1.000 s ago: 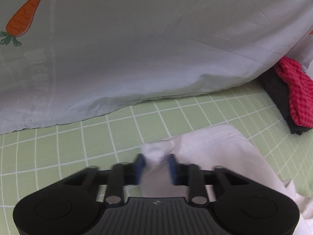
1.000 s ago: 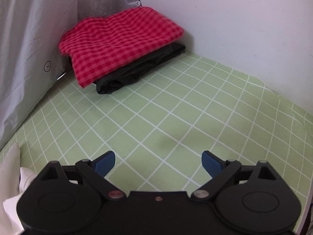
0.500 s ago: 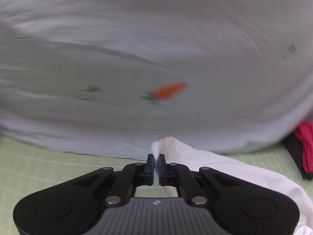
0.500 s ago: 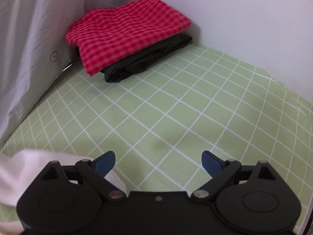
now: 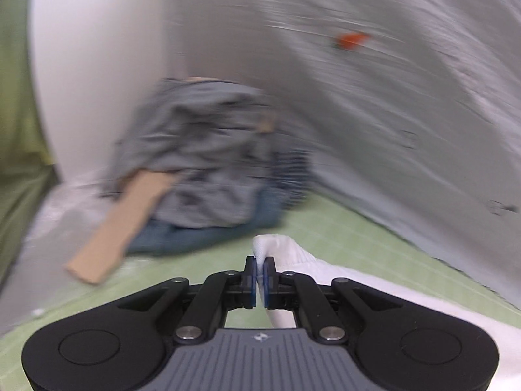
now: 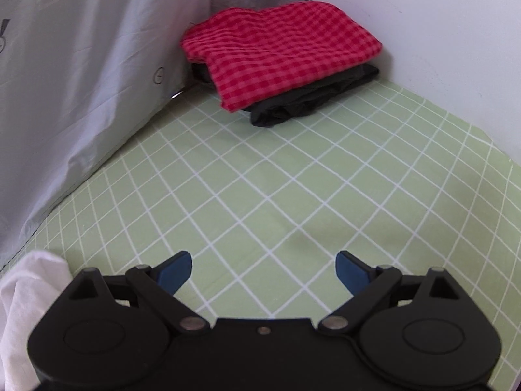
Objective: Fold clothes
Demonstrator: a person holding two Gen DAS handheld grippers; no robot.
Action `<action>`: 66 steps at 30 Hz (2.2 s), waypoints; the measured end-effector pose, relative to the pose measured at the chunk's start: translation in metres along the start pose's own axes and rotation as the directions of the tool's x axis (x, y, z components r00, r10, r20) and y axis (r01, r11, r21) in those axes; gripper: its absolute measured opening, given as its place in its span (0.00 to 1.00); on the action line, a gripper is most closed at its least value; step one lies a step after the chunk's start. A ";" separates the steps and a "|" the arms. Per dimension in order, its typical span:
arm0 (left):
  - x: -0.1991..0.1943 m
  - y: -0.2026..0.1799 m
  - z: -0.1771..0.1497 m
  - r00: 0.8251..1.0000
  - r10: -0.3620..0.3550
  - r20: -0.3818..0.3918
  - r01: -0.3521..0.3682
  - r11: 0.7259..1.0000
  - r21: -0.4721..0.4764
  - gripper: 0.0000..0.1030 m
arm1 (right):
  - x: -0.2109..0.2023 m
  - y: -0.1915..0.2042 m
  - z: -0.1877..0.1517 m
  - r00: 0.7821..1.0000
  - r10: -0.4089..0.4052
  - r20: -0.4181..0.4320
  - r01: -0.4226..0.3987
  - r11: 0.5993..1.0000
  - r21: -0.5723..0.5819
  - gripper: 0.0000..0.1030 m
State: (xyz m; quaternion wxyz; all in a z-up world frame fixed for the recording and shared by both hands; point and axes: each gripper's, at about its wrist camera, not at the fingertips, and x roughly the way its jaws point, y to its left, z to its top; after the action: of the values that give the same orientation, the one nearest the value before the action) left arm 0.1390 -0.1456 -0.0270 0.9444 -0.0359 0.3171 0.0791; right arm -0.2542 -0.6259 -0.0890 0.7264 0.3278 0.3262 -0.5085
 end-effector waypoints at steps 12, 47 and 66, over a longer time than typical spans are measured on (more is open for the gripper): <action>-0.007 0.015 -0.060 0.971 -0.068 -0.230 0.055 0.996 -0.064 0.55 | -0.017 0.008 -0.022 0.996 0.075 -0.044 -0.075 0.997 0.003 0.93; -0.036 0.171 -0.084 0.918 -0.172 -0.358 0.179 0.984 -0.014 0.76 | -0.146 0.198 -0.210 0.918 0.375 -0.133 -0.390 0.782 -0.487 0.22; -0.030 0.169 -0.093 0.884 -0.247 -0.398 0.266 0.964 -0.008 0.76 | -0.208 0.186 -0.185 0.906 0.422 0.005 -0.392 0.845 -0.364 0.63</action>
State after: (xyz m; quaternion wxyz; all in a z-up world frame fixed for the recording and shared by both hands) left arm 0.0318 0.0063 -0.0858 0.8634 -0.0707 0.4955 -0.0626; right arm -0.1592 -0.3176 0.0003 0.8777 0.2313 0.3042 -0.2890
